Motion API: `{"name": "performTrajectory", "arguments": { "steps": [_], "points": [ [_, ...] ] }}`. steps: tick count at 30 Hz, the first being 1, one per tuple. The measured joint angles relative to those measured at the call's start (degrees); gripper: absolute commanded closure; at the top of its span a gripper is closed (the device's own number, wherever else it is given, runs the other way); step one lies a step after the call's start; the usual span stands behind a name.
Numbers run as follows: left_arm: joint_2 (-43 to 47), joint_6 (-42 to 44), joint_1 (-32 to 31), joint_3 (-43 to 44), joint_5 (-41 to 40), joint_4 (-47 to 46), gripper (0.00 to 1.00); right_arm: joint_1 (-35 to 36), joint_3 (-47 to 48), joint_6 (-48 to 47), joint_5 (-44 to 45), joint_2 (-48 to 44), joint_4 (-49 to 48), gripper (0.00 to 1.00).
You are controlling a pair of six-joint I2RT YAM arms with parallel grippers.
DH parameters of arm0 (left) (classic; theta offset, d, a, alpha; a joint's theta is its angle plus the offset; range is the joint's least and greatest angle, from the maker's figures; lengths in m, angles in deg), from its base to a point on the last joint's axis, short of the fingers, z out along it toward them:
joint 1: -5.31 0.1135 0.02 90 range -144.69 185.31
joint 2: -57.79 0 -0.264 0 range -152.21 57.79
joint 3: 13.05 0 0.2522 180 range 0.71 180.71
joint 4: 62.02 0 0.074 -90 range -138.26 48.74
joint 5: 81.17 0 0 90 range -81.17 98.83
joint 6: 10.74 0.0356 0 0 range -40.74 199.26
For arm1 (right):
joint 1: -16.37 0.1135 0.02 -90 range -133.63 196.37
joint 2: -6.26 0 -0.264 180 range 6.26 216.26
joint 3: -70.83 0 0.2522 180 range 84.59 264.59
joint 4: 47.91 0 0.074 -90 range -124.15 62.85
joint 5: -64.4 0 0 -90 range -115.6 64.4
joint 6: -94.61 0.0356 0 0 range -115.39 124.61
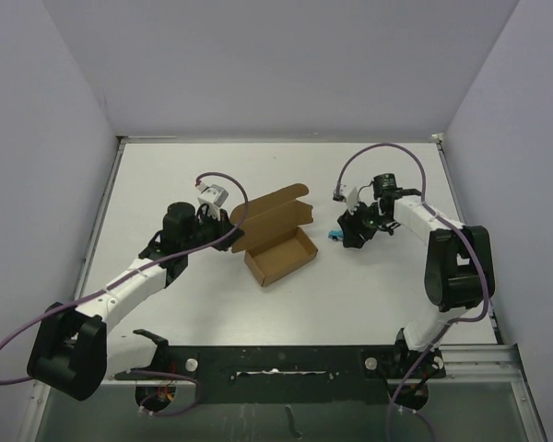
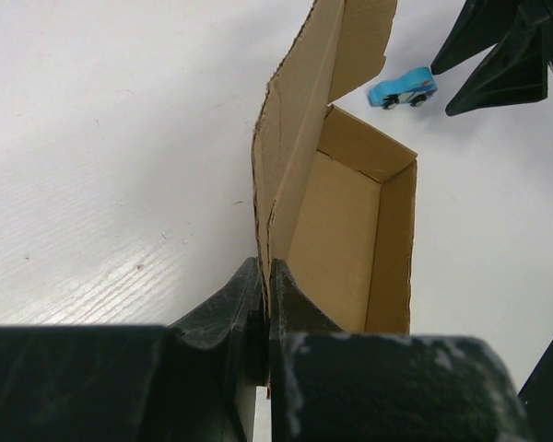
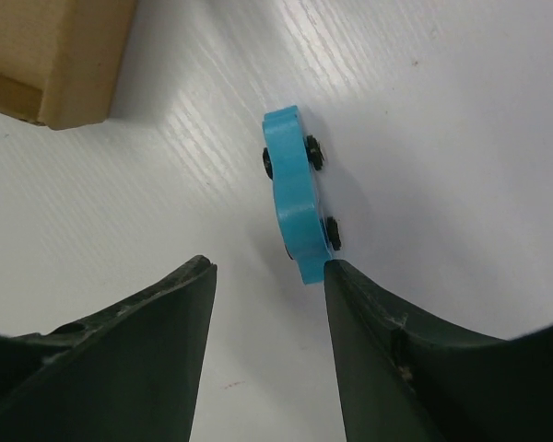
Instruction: Fold the paper box
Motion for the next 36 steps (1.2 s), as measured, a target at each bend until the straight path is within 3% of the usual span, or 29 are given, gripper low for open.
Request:
{"name": "performTrajectory", "arguments": {
  "steps": [5, 9, 13, 18, 31, 36],
  "points": [
    [-0.1, 0.0, 0.0, 0.0, 0.4, 0.0, 1.0, 0.6, 0.1, 0.0, 3.7, 1.8, -0.5, 0.59],
    [-0.8, 0.0, 0.0, 0.0, 1.0, 0.0, 1.0, 1.9, 0.7, 0.0, 5.0, 2.6, -1.0, 0.6],
    [-0.8, 0.0, 0.0, 0.0, 1.4, 0.0, 1.0, 2.6, 0.8, 0.0, 5.9, 2.6, -1.2, 0.57],
    [-0.8, 0.0, 0.0, 0.0, 1.7, 0.0, 1.0, 2.4, 0.8, -0.7, 5.9, 2.2, -1.2, 0.44],
    [-1.4, 0.0, 0.0, 0.0, 2.5, 0.0, 1.0, 2.1, 2.2, -3.0, 3.6, 2.0, -2.0, 0.45],
    [-1.7, 0.0, 0.0, 0.0, 2.5, 0.0, 1.0, 2.5, 2.5, -4.6, 3.0, 3.5, -1.9, 0.58]
  ]
}}
